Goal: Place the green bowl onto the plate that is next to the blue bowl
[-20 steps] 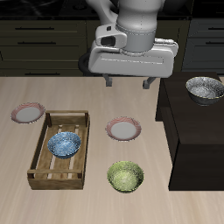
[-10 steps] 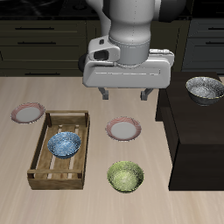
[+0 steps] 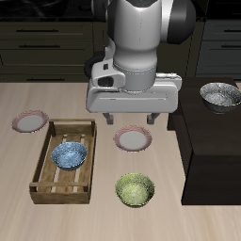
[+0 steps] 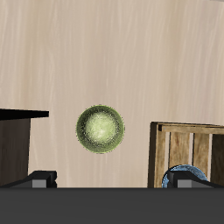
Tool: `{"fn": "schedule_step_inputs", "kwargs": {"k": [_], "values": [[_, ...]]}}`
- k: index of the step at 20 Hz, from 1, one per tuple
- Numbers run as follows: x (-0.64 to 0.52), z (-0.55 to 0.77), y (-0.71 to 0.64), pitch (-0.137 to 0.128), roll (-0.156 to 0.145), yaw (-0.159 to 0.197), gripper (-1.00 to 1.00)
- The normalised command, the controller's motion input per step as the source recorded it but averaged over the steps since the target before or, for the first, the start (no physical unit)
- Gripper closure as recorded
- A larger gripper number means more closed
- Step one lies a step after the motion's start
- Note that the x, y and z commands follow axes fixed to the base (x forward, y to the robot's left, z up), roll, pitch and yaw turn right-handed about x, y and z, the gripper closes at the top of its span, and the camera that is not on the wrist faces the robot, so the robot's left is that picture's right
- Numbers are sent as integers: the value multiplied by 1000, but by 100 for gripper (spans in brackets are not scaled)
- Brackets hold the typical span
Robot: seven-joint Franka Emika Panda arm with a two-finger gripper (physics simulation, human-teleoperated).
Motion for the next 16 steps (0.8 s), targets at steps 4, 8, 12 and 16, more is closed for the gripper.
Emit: {"fn": "schedule_step_inputs", "kwargs": {"k": [4,8,12,16], "values": [[236,-256,0,28,-20,23,-100],[127,-79,29,-13,-4,15,-100],[168,-184,15,30,-12,-20,-100],[192,-312,-41,38,-41,2,-100]]}}
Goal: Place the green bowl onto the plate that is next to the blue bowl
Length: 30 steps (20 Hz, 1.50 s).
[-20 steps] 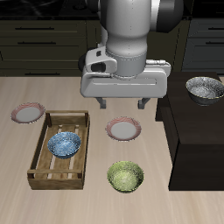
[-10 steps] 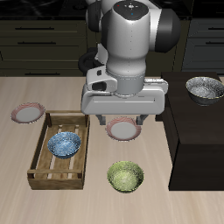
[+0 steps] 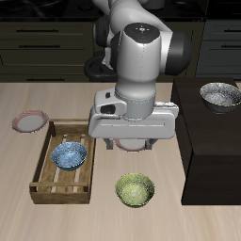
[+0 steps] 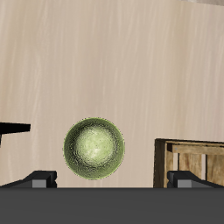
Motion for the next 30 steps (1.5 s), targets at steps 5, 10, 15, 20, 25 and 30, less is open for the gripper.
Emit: {"fn": "schedule_step_inputs", "kwargs": {"k": [5,10,15,20,25,30], "values": [[98,-268,-29,39,-20,-2,-100],[135,-373,-32,42,-18,3,-100],[162,-353,-20,47,-18,20,-100],[22,-269,91,34,5,5,-100],[27,-325,110,32,-6,32,-100],[35,-259,-64,33,-21,10,-100]]}}
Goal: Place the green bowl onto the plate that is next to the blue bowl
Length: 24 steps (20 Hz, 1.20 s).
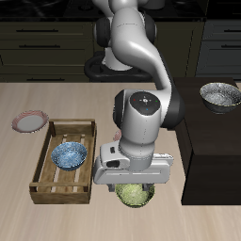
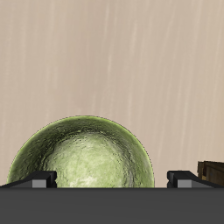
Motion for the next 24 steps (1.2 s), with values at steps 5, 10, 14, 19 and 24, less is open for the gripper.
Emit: {"fn": "schedule_step_inputs", "kwargs": {"k": [5,10,14,19,24], "values": [[33,-299,-82,37,-16,9,-100],[29,-582,-54,82,-3,-30,-100],[-119,-484,28,59,52,-64,100],[-48,-119,-235,13,17,-57,100],[-50,145,-123,-42,-6,-9,100]]}}
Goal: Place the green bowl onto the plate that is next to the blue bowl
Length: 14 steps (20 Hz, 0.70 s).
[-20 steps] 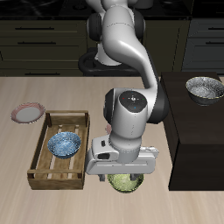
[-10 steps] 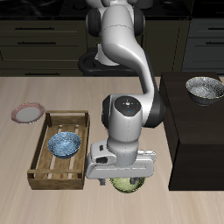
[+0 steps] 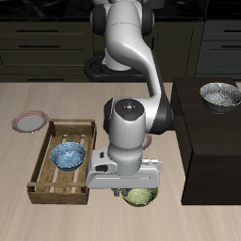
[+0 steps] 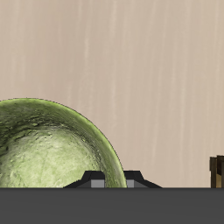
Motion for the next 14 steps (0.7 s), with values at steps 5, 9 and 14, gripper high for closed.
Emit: {"fn": "schedule_step_inputs", "kwargs": {"k": [5,9,14], "values": [[-139,362,24,-71,19,-11,100],[-193,537,-113,-134,-6,6,100],[-285,538,-257,-109,18,20,100]]}}
